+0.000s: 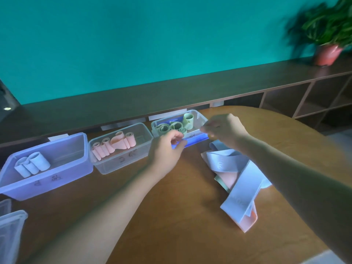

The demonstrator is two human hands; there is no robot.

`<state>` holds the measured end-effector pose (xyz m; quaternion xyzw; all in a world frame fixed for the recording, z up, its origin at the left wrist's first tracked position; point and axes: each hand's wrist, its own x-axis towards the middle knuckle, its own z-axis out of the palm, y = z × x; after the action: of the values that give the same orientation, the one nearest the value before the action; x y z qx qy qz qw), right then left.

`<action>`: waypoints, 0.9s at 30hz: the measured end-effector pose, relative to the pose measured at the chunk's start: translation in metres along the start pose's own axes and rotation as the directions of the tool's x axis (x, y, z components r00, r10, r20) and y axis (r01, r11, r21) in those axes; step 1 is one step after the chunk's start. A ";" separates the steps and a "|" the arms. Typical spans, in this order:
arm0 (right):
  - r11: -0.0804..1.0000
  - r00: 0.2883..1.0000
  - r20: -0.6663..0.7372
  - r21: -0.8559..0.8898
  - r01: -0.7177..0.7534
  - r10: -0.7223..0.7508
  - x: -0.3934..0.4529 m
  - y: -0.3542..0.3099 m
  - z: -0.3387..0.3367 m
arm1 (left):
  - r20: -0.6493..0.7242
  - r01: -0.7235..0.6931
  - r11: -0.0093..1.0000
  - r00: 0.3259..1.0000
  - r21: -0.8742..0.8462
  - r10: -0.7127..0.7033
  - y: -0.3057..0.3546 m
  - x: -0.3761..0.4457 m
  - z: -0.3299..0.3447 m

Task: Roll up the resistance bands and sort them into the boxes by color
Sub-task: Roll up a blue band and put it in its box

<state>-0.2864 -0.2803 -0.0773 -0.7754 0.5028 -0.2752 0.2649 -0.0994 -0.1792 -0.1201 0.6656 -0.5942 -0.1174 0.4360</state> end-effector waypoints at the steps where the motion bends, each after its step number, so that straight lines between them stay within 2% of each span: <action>1: 1.000 1.000 0.009 -0.002 -0.010 0.010 -0.012 0.006 -0.003 | 0.012 0.005 1.000 1.000 -0.016 -0.005 0.005 -0.004 0.009; 3: 0.999 0.999 0.028 -0.027 -0.030 0.030 -0.033 0.020 -0.007 | 0.108 0.050 0.998 0.993 -0.046 -0.045 0.014 -0.011 0.028; 5: 0.996 0.997 0.045 -0.069 -0.052 0.055 -0.050 0.030 -0.012 | 0.264 0.099 0.995 0.960 -0.026 -0.088 0.023 -0.015 0.043; 7: 0.992 0.997 0.025 -0.106 -0.064 0.067 -0.060 0.039 -0.016 | 0.352 0.098 0.995 0.931 -0.005 -0.090 0.030 -0.014 0.055; 13: 0.997 0.999 -0.037 -0.074 0.026 -0.029 -0.070 0.047 -0.029 | 0.323 0.089 0.994 0.941 0.064 -0.105 0.039 -0.010 0.060; 17: 0.996 0.996 -0.042 -0.037 0.081 -0.082 -0.078 0.035 -0.042 | 0.252 0.165 0.983 0.958 -0.083 -0.139 0.055 -0.010 0.042; 22: 0.990 0.990 -0.032 0.031 0.139 -0.138 -0.093 0.002 -0.064 | 0.204 0.112 0.984 0.976 -0.136 -0.082 0.093 -0.014 -0.006; 27: 0.996 0.996 0.010 -0.012 0.092 -0.092 -0.118 -0.007 -0.083 | 0.216 0.129 0.990 0.970 -0.061 -0.113 0.116 -0.040 -0.035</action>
<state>-0.3800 -0.1798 -0.0331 -0.8006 0.4671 -0.2805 0.2493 -0.1658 -0.1183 -0.0304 0.6675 -0.5908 -0.2361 0.3868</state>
